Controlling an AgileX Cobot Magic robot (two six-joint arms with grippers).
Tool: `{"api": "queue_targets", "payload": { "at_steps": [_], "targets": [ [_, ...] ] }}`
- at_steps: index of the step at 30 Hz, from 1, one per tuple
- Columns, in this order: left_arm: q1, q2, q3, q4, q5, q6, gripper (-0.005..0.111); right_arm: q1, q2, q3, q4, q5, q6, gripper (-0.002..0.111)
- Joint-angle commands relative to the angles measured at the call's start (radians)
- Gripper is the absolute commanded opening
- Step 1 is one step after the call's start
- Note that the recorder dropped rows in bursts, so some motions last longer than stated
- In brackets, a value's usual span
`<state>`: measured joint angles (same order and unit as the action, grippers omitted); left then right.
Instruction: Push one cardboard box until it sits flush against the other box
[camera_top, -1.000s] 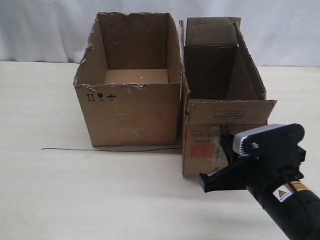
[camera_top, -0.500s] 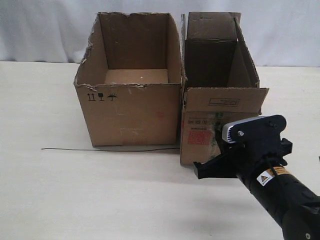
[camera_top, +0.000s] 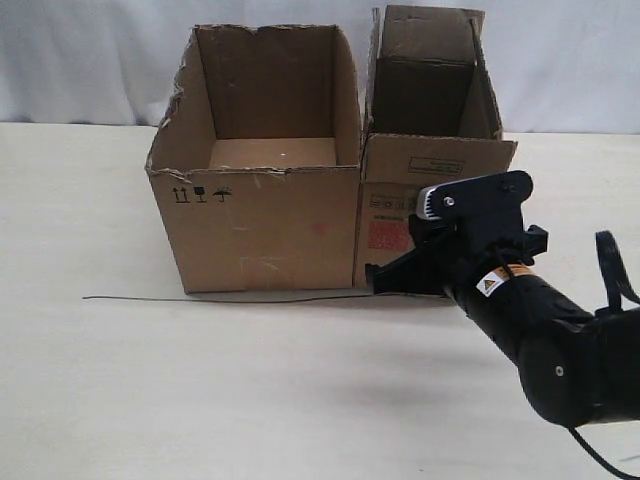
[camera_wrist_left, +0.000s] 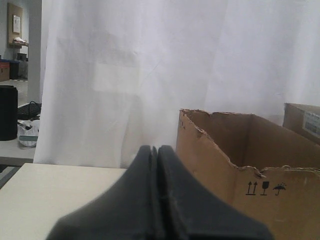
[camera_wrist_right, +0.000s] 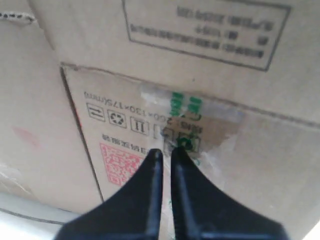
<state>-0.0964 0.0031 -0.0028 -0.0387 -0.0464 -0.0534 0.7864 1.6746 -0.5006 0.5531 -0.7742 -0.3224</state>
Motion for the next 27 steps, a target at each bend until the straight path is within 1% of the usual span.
{"api": "queue_targets", "payload": {
  "at_steps": [1,5,8,13,20,24,27],
  "targets": [
    [-0.009,-0.003,0.003,0.001,-0.009,-0.005,0.000,-0.007,0.004,-0.007,-0.012,0.009,-0.009,0.005],
    [-0.009,-0.003,0.003,0.001,-0.009,-0.005,0.000,-0.007,0.002,-0.007,-0.012,0.013,-0.015,0.005],
    [-0.009,-0.003,0.003,0.001,-0.009,-0.005,0.000,-0.007,-0.022,-0.007,-0.012,0.049,-0.017,0.005],
    [-0.009,-0.003,0.003,0.001,-0.009,-0.005,0.000,-0.007,-0.116,-0.007,0.051,0.120,-0.112,0.005],
    [-0.009,-0.003,0.003,0.001,-0.009,-0.005,0.000,-0.007,-0.336,-0.007,0.186,0.322,-0.233,0.005],
    [-0.009,-0.003,0.003,0.001,-0.009,-0.005,0.000,-0.007,-0.463,-0.007,0.197,0.480,-0.282,0.005],
    [-0.009,-0.003,0.003,0.001,-0.009,-0.005,0.000,-0.035,-0.497,-0.001,0.197,0.607,-0.289,0.005]
  ]
}}
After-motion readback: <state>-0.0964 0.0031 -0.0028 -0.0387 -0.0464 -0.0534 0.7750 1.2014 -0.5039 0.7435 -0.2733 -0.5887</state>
